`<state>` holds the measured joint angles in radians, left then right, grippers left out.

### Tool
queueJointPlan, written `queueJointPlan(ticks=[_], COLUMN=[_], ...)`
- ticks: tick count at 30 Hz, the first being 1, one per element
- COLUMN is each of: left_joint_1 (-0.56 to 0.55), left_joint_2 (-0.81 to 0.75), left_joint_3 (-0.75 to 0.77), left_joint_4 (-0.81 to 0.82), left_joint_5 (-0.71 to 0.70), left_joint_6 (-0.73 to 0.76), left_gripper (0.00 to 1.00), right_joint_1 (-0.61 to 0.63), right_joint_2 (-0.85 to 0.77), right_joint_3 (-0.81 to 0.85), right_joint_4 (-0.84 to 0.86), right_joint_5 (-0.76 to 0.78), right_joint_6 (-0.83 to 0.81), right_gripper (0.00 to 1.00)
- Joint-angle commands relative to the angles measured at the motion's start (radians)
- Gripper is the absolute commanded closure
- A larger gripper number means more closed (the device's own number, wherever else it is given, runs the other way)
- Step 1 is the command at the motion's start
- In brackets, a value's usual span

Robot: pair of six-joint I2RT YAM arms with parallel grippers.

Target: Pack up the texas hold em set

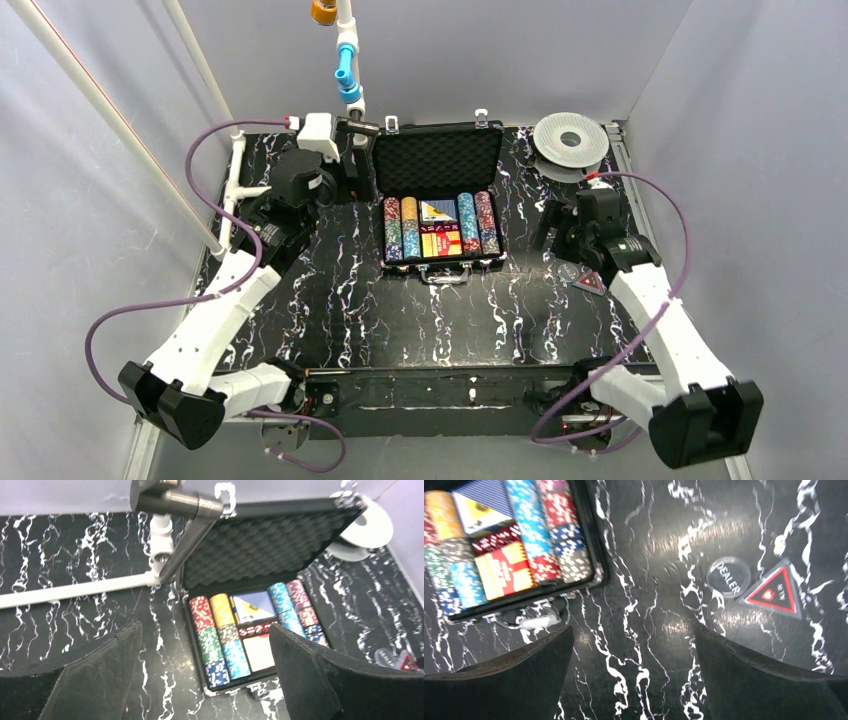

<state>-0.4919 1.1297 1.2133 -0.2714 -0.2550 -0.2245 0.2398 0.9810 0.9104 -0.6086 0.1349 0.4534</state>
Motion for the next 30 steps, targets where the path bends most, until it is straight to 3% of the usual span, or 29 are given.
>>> queueJointPlan(ticks=[1,6,10,17,21,25,30], left_joint_1=[0.004,0.004,0.004,-0.014,-0.021,-0.020,-0.020], left_joint_2=[0.003,0.035,-0.015,-0.054,-0.042,-0.047,-0.054], left_joint_3=[0.093,0.098,-0.015,-0.100,-0.098,-0.093,-0.094], left_joint_4=[-0.023,-0.001,0.076,0.096,0.098,0.092,0.092], left_joint_5=[0.028,-0.024,-0.008,0.027,0.076,0.094,0.083], left_joint_6=[0.000,0.108,0.132,0.166,0.156,0.142,0.137], left_gripper=[0.01,0.01,0.01,0.01,0.00,0.01,0.00], right_joint_1=[-0.058,-0.191,-0.287,-0.331,-0.382,-0.540,-0.591], right_joint_2=[0.099,0.144,0.219,0.392,0.369,0.410,0.382], right_joint_3=[0.054,0.031,0.038,0.092,0.026,-0.020,-0.128], right_joint_4=[-0.106,-0.096,-0.088,-0.130,-0.097,-0.156,-0.102], right_joint_5=[-0.067,-0.127,-0.183,-0.190,-0.203,-0.169,-0.149], right_joint_6=[0.098,0.120,0.100,0.104,0.210,0.362,0.455], right_gripper=[0.03,0.02,0.02,0.09,0.09,0.19,0.19])
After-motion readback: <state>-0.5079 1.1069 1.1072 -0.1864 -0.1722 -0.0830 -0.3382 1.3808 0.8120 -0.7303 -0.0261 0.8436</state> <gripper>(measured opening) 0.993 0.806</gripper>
